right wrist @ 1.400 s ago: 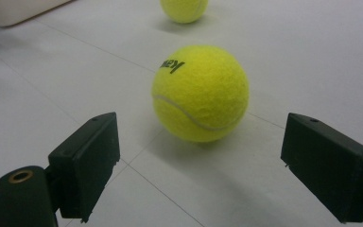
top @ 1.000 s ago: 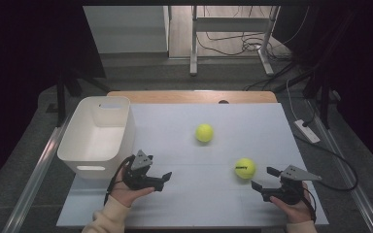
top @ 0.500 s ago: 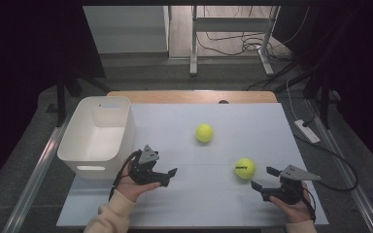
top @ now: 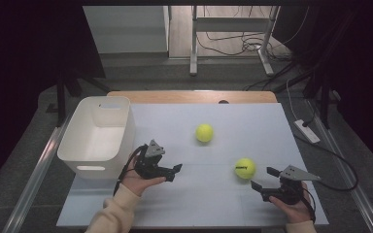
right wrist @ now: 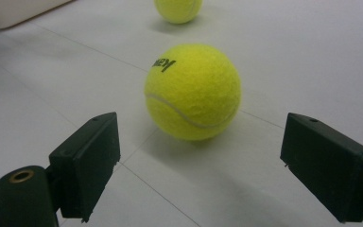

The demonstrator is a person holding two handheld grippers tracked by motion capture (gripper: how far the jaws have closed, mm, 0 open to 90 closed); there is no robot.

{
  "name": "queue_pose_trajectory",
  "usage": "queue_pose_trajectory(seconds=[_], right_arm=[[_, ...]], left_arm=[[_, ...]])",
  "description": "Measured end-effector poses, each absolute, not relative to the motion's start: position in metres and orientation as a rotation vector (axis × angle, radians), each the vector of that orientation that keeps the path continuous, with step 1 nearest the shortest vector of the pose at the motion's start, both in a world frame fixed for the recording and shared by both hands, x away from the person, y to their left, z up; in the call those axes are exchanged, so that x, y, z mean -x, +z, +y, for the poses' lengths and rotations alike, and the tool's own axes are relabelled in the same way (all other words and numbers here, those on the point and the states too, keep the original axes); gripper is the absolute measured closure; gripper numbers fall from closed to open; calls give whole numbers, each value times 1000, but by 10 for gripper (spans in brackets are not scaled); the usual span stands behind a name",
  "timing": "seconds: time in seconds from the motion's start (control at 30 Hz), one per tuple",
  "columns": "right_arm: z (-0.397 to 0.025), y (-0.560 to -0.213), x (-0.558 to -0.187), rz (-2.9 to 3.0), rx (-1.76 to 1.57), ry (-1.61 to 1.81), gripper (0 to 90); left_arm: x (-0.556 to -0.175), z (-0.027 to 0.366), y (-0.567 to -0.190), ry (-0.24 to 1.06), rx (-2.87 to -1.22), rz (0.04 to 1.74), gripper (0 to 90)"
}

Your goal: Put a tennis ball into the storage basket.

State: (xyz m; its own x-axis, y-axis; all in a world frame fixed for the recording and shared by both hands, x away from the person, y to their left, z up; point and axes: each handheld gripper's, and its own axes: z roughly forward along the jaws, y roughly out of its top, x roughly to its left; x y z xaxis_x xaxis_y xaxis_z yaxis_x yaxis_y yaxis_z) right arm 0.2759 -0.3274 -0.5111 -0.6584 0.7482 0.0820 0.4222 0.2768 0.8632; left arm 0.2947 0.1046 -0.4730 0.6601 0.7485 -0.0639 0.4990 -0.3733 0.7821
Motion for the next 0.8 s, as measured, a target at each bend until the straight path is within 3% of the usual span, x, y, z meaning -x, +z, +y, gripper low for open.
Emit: queue_pose_trajectory(seconds=[0.8], right_arm=[[-329,-512,-276,2212,-1071,1331,126]], left_arm=[[-316,86,-463,368,-2086,943,94]])
